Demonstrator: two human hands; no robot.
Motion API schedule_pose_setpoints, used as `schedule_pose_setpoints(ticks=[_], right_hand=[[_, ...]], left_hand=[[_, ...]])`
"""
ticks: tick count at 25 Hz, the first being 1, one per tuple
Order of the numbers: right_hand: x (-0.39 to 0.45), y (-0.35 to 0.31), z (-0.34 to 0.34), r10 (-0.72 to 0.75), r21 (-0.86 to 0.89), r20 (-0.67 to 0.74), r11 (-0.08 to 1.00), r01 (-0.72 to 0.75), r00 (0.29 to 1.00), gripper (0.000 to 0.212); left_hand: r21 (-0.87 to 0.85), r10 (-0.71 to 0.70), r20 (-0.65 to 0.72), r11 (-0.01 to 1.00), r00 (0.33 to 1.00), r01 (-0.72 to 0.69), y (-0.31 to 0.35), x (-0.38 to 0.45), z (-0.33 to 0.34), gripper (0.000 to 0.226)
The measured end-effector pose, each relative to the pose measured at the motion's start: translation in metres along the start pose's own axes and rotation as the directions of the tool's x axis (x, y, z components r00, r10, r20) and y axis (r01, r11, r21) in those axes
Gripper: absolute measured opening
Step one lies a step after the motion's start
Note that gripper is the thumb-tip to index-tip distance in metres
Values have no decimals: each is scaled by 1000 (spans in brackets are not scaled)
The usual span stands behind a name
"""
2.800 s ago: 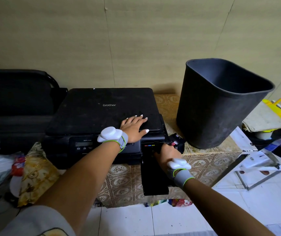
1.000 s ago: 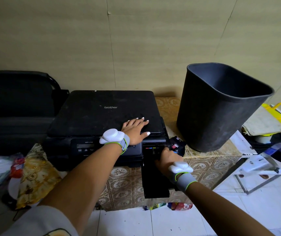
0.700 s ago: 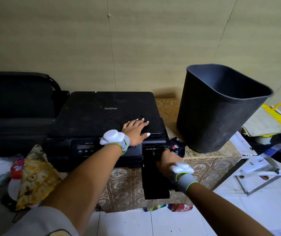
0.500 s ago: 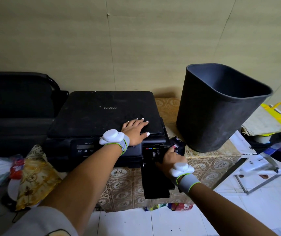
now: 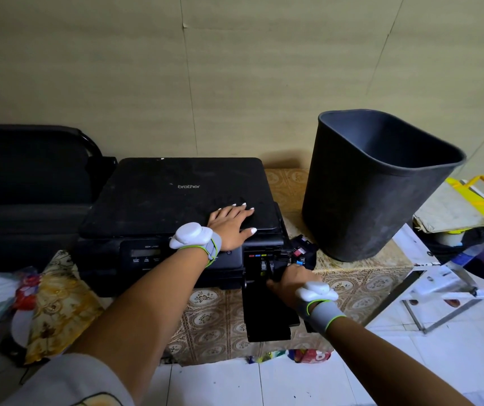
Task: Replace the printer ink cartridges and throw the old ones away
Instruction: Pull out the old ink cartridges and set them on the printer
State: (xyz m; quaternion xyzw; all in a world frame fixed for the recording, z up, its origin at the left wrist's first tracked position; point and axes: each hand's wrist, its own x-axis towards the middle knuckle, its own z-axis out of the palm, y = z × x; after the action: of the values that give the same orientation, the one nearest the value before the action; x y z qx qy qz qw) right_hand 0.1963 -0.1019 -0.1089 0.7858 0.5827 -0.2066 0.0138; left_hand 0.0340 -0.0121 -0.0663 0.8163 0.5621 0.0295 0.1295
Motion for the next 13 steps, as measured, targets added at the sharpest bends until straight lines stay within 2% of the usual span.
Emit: schedule_pose_setpoints(ticks=[5, 7, 11, 13], right_hand=[[-7, 8, 2, -110, -39, 82, 993, 114, 991, 43], [-7, 15, 0, -102, -31, 92, 994, 105, 991, 41], [-3, 23, -6, -59, -30, 53, 998, 61, 997, 59], [-2, 23, -12, -62, -58, 53, 996, 65, 997, 61]], left_hand=[[1, -2, 5, 1000, 1000, 2, 0, 1, 0, 58], [6, -6, 4, 1000, 1000, 6, 1, 1, 0, 58], [7, -12, 12, 1000, 1000, 12, 3, 1, -2, 58], [11, -12, 23, 1000, 1000, 12, 3, 0, -4, 59]])
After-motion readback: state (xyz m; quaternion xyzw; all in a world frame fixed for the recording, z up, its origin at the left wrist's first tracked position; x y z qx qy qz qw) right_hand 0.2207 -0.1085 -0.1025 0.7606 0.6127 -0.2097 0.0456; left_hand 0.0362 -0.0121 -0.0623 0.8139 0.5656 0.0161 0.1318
